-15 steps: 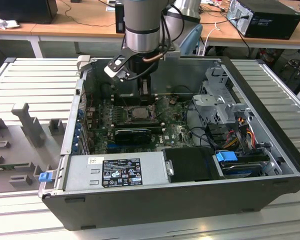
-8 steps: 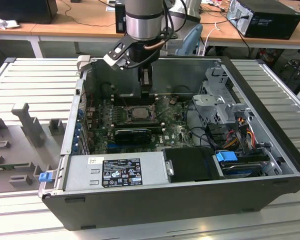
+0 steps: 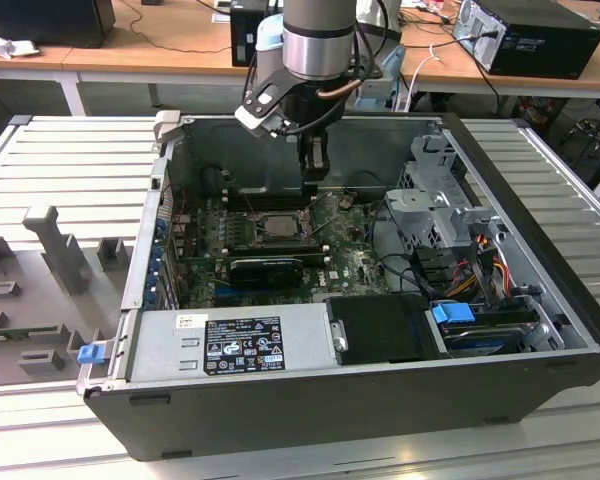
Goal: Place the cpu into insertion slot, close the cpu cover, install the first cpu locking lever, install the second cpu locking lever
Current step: 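Close the cpu cover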
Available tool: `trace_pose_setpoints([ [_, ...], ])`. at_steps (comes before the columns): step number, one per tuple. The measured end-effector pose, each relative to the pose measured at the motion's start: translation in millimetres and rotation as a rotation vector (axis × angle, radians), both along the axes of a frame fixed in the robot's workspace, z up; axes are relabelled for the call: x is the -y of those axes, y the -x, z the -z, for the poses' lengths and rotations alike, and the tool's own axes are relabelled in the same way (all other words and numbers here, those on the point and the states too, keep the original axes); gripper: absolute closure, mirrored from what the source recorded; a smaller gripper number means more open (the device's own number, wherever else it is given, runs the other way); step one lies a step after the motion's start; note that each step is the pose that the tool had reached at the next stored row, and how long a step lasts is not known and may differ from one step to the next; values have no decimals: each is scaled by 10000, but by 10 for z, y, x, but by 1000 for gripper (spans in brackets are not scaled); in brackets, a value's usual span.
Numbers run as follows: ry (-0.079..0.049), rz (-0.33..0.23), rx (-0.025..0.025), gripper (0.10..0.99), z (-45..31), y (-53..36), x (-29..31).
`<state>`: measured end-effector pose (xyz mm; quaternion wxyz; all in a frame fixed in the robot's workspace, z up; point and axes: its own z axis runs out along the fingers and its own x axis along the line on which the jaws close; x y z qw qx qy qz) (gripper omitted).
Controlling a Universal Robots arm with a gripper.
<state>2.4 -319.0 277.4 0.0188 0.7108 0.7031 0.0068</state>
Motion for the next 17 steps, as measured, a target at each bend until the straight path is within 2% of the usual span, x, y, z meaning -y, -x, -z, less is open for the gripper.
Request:
trace_pose_setpoints([
  [5, -3, -2, -1, 980, 15, -147, 0],
  [11, 0, -62, -2, 980, 106, -342, -14],
  [13, -1, -71, -1, 980, 127, -459, -26],
  [16, -1, -70, 0, 980, 175, -580, -39],
  [17, -1, -70, -1, 980, 196, -594, -39],
])
